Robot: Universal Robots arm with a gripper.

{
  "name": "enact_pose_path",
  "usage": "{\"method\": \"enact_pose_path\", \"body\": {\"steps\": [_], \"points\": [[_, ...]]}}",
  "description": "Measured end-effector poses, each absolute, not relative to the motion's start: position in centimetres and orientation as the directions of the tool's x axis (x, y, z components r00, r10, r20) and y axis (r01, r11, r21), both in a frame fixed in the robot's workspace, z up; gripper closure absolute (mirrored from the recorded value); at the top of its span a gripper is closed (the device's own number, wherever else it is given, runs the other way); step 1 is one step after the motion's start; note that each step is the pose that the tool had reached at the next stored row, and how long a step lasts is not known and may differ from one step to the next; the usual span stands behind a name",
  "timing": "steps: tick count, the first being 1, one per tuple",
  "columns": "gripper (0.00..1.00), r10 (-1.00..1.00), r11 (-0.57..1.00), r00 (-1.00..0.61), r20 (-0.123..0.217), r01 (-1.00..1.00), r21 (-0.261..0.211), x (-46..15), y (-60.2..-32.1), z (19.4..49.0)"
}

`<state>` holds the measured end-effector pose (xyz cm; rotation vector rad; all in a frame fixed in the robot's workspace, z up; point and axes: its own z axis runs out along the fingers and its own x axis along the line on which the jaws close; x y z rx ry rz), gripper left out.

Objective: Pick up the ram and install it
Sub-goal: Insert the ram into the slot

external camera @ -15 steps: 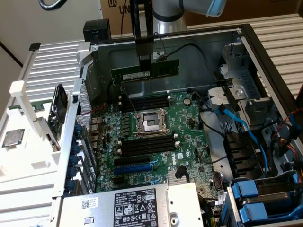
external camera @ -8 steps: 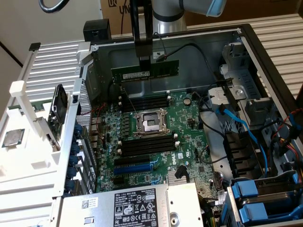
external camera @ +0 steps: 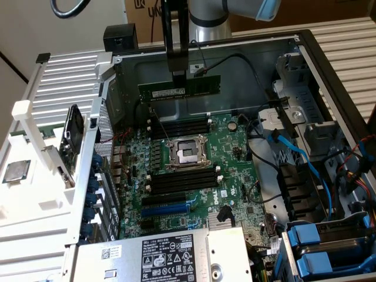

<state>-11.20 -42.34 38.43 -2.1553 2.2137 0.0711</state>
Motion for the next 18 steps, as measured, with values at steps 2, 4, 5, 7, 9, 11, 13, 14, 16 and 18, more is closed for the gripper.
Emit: {"method": "enact_pose_path", "body": {"steps": [2, 4, 5, 7, 9, 11, 13, 14, 16, 18], "points": [[0.88, -0.998, 0.027, -0.027, -0.065, -1.000, -0.003, -11.2, -41.5, 38.2], [0.88, -0.999, 0.027, -0.027, -0.036, -1.000, -0.002, -11.2, -40.8, 38.1], [0.88, -0.999, 0.027, -0.027, -0.024, -1.000, -0.002, -11.2, -40.8, 38.1], [0.88, -1.000, 0.027, -0.027, -0.007, -1.000, -0.002, -11.2, -40.7, 37.9], [0.88, -1.000, 0.027, -0.027, -0.006, -1.000, -0.002, -11.2, -40.7, 37.7], [0.88, -1.000, 0.027, -0.027, -0.005, -1.000, -0.002, -11.2, -40.7, 37.7], [0.88, -1.000, 0.027, -0.027, -0.006, -1.000, -0.002, -11.1, -40.7, 37.5], [0.88, -1.000, 0.027, -0.027, -0.007, -1.000, -0.002, -11.0, -40.8, 37.3], [0.88, -1.000, 0.027, -0.027, -0.010, -1.000, -0.002, -11.0, -40.8, 36.8], [0.88, -1.000, 0.027, -0.027, -0.012, -1.000, -0.002, -11.0, -40.9, 36.5]]}}
